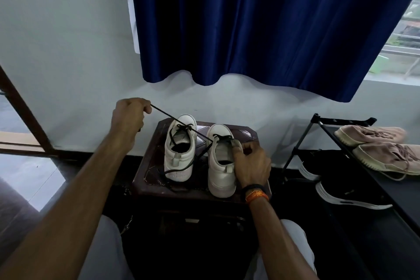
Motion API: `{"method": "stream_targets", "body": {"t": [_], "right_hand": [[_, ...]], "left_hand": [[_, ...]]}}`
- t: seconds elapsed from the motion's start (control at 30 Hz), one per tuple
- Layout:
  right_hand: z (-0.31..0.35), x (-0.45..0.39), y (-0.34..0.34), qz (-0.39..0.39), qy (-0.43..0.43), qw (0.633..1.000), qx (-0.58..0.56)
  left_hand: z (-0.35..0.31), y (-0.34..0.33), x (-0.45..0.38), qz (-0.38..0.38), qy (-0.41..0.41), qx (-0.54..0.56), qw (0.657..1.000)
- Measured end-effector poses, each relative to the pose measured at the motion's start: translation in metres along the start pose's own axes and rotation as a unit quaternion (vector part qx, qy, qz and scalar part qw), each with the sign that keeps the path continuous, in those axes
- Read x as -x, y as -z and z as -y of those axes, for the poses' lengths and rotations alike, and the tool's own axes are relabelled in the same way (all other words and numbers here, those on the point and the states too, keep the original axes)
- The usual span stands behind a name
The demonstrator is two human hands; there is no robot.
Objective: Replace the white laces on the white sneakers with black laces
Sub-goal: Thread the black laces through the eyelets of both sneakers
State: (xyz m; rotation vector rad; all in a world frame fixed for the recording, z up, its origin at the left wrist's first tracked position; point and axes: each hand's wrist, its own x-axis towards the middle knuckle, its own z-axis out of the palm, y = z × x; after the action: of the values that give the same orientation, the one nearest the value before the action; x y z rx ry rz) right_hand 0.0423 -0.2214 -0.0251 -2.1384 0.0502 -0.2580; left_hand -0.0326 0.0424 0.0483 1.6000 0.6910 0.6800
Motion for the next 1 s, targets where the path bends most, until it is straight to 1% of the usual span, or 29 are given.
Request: {"method": "stream_targets", "body": {"t": [0.07,0.17,0.23,0.3,0.37,0.4,0.43,0.47,0.5,0.53,0.6,0.67,0.8,0.83,0.87,1.0], "right_hand": [[0.001,0.001,0.0,-0.007,0.007,1.0,0.001],[0.003,0.001,0.003,-0.011,0.042,0.999,0.013],[0.005,-0.001,0.004,-0.013,0.074,0.997,0.023],[0.007,-0.004,0.005,-0.019,0.107,0.993,0.033],[0.007,-0.007,0.004,-0.016,0.132,0.991,0.036],[0.007,-0.009,0.003,-0.013,0.139,0.989,0.04],[0.007,-0.01,0.003,-0.011,0.144,0.988,0.045],[0.007,-0.011,0.003,-0.009,0.147,0.988,0.05],[0.008,-0.012,0.003,-0.007,0.151,0.987,0.054],[0.008,-0.013,0.003,-0.006,0.154,0.987,0.056],[0.007,-0.013,0.003,-0.003,0.158,0.986,0.059],[0.006,-0.013,0.002,-0.001,0.153,0.986,0.06],[0.005,-0.014,0.0,-0.003,0.132,0.989,0.066],[0.005,-0.014,0.0,-0.002,0.131,0.989,0.067],[0.005,-0.014,-0.001,-0.002,0.131,0.989,0.069],[0.007,-0.015,-0.003,-0.001,0.129,0.988,0.083]], "left_hand": [[0.001,-0.005,0.008,0.026,-0.003,0.033,0.999],[-0.005,-0.02,0.029,0.129,-0.036,0.082,0.988],[-0.011,-0.031,0.039,0.184,-0.057,0.11,0.975],[-0.015,-0.044,0.049,0.229,-0.048,0.155,0.96],[-0.013,-0.057,0.056,0.264,-0.016,0.176,0.948],[-0.011,-0.064,0.059,0.27,-0.016,0.156,0.95],[-0.006,-0.069,0.058,0.266,-0.03,0.106,0.958],[0.0,-0.073,0.056,0.257,-0.061,0.019,0.964],[0.006,-0.075,0.055,0.249,-0.101,-0.075,0.96],[0.009,-0.076,0.053,0.25,-0.14,-0.155,0.946],[0.013,-0.079,0.052,0.282,-0.191,-0.235,0.91],[0.012,-0.082,0.054,0.302,-0.204,-0.284,0.887],[0.01,-0.082,0.05,0.278,-0.257,-0.368,0.849],[0.012,-0.081,0.049,0.274,-0.26,-0.371,0.848],[0.012,-0.08,0.049,0.272,-0.245,-0.371,0.853],[0.015,-0.077,0.05,0.233,-0.226,-0.369,0.871]]}}
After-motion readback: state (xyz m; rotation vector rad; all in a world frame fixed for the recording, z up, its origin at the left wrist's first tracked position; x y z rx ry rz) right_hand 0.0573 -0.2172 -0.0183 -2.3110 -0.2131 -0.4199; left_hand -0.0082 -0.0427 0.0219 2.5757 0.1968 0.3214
